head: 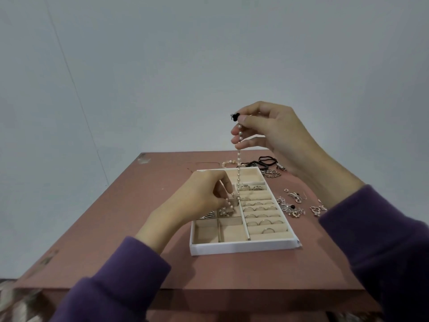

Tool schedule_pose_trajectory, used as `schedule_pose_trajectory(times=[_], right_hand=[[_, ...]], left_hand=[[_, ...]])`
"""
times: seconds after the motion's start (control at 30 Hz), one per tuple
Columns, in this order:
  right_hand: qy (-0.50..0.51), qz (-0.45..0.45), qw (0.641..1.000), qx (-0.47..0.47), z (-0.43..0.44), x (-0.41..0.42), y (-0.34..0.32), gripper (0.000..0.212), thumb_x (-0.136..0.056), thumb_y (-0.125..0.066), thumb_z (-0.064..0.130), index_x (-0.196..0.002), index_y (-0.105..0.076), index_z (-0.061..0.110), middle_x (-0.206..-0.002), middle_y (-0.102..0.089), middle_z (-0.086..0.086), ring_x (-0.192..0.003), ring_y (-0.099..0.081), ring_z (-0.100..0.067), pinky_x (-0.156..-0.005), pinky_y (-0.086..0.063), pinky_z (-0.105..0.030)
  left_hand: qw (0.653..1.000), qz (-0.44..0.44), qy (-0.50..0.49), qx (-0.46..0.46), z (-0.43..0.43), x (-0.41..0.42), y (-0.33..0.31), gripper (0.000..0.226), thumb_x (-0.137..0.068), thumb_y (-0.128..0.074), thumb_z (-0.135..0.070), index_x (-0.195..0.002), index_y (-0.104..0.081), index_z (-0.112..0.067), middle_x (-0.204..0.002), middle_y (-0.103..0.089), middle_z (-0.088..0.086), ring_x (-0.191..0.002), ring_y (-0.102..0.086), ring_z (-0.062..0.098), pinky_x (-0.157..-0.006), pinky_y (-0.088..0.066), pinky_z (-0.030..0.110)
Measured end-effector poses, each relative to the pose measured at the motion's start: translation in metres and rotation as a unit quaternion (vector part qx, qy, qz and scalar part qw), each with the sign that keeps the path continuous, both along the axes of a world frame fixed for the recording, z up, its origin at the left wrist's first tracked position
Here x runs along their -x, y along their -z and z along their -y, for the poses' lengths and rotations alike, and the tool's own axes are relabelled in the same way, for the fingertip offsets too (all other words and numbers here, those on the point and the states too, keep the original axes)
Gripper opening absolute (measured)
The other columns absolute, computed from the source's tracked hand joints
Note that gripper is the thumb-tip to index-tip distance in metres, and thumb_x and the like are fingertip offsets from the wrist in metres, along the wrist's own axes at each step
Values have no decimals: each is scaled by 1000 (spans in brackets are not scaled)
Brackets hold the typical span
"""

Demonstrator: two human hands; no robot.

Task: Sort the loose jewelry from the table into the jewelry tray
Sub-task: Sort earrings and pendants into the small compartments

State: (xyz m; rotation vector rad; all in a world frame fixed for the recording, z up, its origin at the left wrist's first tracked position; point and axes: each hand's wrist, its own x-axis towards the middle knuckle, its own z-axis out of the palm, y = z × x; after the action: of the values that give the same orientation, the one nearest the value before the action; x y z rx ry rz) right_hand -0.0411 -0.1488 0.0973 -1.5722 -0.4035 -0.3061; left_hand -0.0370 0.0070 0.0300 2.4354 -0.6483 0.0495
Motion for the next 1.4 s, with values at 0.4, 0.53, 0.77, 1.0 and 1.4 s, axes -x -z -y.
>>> schedule_pose_trajectory(times=[0.4, 0.53, 0.77, 1.0, 1.4], right_hand=[[-25, -31, 999, 21, -5, 4, 17, 6, -89, -56, 0, -89, -62, 3, -70, -62, -13, -59, -62, -24, -62, -59, -33], [-40, -59, 996, 57, -8, 5, 32, 8, -89, -55, -1, -94, -61, 0, -76, -64, -18, -68, -63, -28, -64, -59, -34], [-38, -80, 979, 186, -8, 1, 51, 9, -88, -56, -1, -93, -64, -1, -77, -65, -16, -67, -63, -21, -65, -59, -32], [35, 28, 899, 435, -7, 1, 66, 11, -80, -66, 9, -80, -74, 18, -73, -69, 5, -73, -64, -10, -66, -45, -12], [52, 92, 821, 561, -3, -2, 85, 13, -81, -63, 24, -87, -74, 29, -72, -45, 12, -87, -44, -9, -76, -37, -26]], left_hand=[[982, 78, -84, 147, -13, -5, 17, 10, -83, -63, -14, -92, -64, -19, -74, -65, -10, -53, -54, -6, -50, -38, 4], [954, 130, -158, 218, -17, -11, 35, 12, -83, -61, -18, -93, -64, -25, -73, -64, -14, -66, -53, 2, -58, -38, 9], [938, 146, -183, 254, -22, -18, 40, 11, -83, -62, -20, -93, -65, -24, -79, -65, -10, -65, -52, -4, -59, -39, 5], [944, 164, -168, 233, -23, -20, 43, 11, -85, -62, -20, -95, -65, -23, -77, -64, -11, -67, -52, 2, -58, -39, 7], [947, 163, -159, 225, -22, -15, 41, 15, -84, -59, -15, -96, -65, -22, -76, -63, -13, -67, -51, 4, -59, -38, 7]])
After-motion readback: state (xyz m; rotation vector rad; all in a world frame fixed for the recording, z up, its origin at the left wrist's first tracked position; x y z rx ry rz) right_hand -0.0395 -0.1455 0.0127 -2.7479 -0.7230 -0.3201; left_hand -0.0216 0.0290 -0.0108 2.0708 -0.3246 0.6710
